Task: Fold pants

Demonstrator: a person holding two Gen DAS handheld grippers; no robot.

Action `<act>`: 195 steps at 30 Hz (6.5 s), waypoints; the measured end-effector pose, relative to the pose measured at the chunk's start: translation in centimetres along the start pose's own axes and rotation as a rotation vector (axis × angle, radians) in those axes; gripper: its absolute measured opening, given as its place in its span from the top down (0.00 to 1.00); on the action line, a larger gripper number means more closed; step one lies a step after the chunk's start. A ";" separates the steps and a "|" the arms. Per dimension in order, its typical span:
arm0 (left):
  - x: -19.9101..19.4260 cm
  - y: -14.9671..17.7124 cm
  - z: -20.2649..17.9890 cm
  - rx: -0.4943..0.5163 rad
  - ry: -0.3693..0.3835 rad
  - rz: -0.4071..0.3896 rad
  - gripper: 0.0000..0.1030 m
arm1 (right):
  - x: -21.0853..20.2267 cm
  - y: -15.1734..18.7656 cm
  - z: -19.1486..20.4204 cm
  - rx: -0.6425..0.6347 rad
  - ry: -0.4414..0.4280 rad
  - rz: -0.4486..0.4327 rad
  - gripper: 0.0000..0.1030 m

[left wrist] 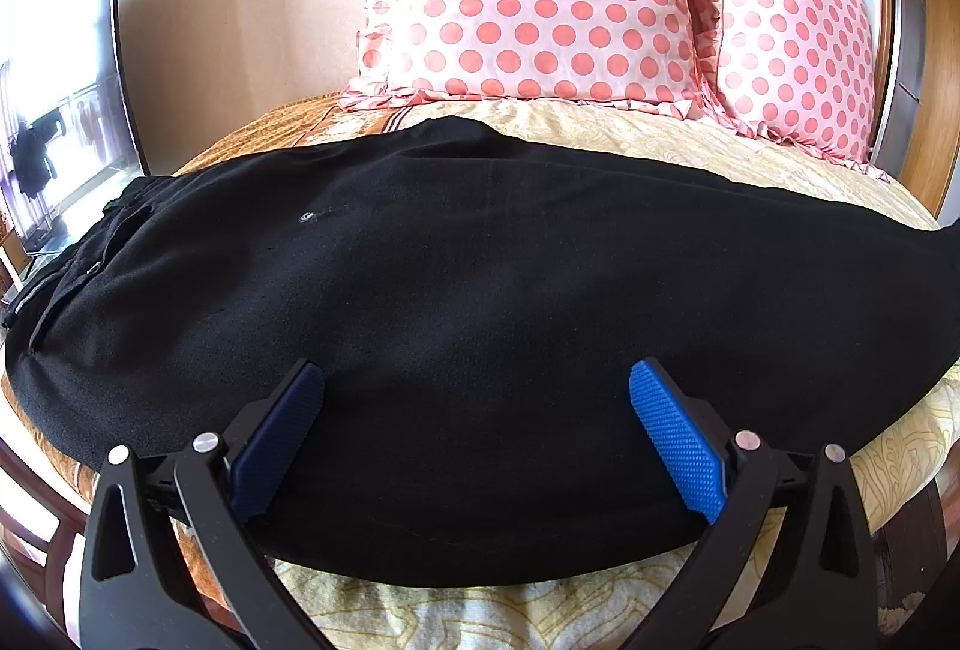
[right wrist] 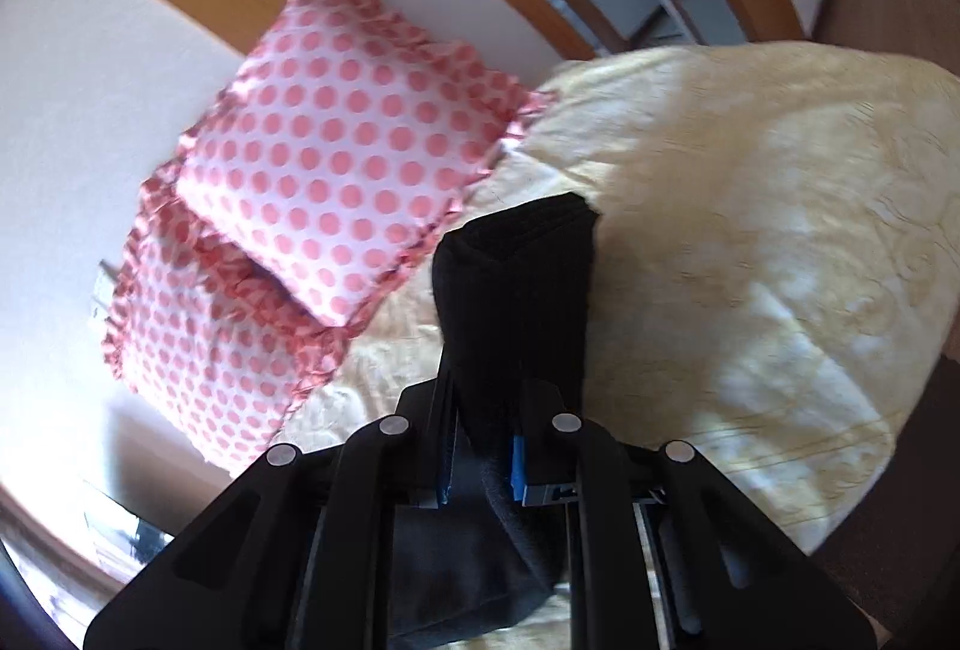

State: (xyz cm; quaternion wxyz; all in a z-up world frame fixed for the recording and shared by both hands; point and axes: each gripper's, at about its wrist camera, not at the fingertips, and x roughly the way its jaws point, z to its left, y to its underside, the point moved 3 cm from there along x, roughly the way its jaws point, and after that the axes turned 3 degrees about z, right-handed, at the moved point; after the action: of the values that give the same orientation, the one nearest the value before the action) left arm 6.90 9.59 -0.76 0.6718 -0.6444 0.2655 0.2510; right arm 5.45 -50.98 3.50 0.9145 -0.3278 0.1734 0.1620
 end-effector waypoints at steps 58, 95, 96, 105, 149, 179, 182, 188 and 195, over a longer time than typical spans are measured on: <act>-7.6 -0.6 14.3 -0.368 -0.148 -0.153 0.02 | 17.6 34.2 28.1 -0.953 -0.185 0.664 0.59; -9.2 3.0 26.7 -0.714 -0.272 -0.058 0.02 | 14.0 34.8 29.5 -1.026 -0.384 0.587 0.96; -9.1 3.1 26.8 -0.720 -0.268 -0.057 0.02 | 13.8 35.1 29.7 -1.029 -0.397 0.599 0.96; -8.2 2.2 27.7 -0.707 -0.233 -0.022 0.02 | 14.0 37.5 29.0 -1.122 -0.358 0.629 0.82; -2.9 1.1 31.3 -1.127 0.230 0.052 0.36 | 13.9 37.3 28.4 -1.003 -0.452 0.678 0.39; -8.9 -14.6 10.2 -0.476 0.369 -0.126 0.91 | 9.5 25.9 21.1 -0.746 -0.356 0.417 0.09; -8.8 -16.4 5.0 -0.396 0.466 -0.112 0.91 | 8.3 23.3 19.1 -0.699 -0.313 0.355 0.09; -7.5 -18.7 -4.8 -0.304 0.645 -0.055 0.91 | 5.6 19.2 14.9 -0.602 -0.246 0.260 0.09; -3.0 -14.0 -18.4 -0.170 0.841 0.178 0.91 | 3.9 17.0 10.5 -0.519 -0.172 0.222 0.08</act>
State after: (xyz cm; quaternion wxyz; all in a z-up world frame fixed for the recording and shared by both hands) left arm 13.62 -9.38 10.98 0.4254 -0.7182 0.5489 0.0448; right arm 4.14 -30.90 0.25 0.7881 -0.5148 0.0831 0.3271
